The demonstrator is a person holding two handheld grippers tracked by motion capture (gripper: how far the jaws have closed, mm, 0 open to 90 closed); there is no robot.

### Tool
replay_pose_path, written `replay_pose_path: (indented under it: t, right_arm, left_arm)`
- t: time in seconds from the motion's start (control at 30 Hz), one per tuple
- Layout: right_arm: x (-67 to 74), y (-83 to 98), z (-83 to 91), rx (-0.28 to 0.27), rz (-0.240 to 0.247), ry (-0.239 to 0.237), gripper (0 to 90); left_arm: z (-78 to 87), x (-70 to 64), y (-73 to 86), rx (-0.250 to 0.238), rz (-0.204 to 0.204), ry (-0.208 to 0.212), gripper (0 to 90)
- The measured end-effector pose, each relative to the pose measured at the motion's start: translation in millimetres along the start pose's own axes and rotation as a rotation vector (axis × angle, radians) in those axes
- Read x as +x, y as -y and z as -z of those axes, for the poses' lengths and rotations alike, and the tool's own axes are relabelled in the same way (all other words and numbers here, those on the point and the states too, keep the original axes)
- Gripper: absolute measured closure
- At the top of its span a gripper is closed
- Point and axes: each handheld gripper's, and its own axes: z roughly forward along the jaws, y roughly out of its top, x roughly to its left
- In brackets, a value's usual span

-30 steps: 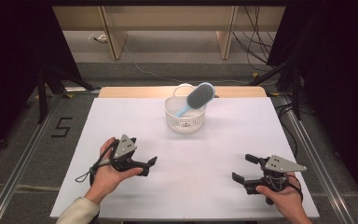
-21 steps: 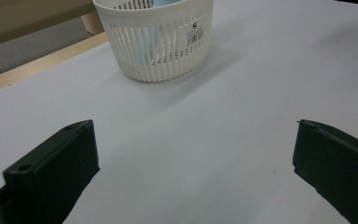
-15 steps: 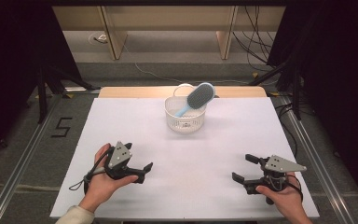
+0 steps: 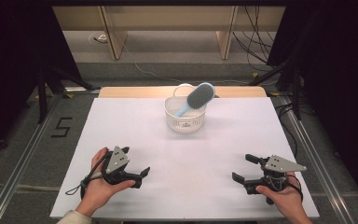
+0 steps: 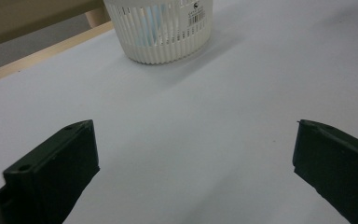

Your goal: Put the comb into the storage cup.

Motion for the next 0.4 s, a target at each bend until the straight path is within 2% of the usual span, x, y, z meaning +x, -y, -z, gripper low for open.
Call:
replay_pose_path:
  t: [0.4]
  right_arm:
    - [-0.1,-0.1,-0.3,-0.003,-0.003,0.005,9.6]
  left_arm:
    - [-2.5,-1.5,1.9,0.008,-0.007,-0.001,0.0]
